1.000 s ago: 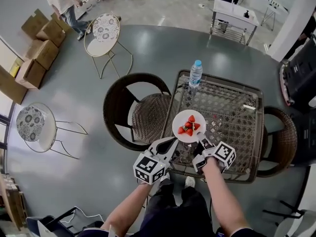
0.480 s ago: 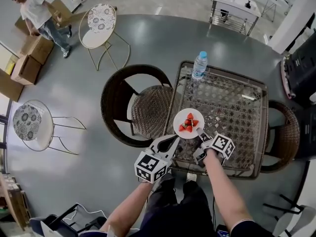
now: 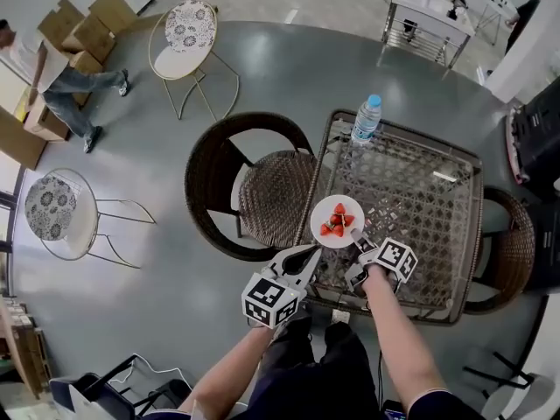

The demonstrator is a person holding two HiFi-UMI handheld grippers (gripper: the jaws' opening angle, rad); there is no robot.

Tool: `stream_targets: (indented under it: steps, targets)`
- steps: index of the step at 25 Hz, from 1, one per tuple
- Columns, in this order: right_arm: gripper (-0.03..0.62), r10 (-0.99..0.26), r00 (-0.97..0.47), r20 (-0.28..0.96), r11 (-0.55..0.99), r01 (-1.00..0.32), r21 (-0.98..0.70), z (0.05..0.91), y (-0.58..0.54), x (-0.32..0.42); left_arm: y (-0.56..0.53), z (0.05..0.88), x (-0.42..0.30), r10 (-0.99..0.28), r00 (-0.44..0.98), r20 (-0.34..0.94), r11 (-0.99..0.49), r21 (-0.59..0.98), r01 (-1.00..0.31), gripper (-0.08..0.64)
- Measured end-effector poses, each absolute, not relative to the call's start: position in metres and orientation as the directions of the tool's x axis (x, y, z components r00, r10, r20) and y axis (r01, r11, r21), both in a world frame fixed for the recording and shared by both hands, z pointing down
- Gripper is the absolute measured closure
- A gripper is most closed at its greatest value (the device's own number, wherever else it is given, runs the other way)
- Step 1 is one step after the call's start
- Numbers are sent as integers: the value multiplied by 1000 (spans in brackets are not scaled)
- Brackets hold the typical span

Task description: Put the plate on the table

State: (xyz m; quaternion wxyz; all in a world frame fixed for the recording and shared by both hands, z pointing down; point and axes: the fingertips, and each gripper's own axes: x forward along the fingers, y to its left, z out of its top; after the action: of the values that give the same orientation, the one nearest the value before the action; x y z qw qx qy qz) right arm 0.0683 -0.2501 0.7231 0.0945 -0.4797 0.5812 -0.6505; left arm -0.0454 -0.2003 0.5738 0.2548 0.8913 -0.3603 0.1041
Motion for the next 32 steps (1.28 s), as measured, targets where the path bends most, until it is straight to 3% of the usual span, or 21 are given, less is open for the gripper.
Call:
stream_targets:
  steps: [17,32]
  targets:
    - [549,-598,-366,713,-318,-708,-630,736,-256,65,-195,579,-58,-559,733,388,-607,411,-680,554]
    - [517,-516,-205,831,-287,-873,-394,740,-261,73,-190,586,-52,-534,747,396,-610,431,-665,554]
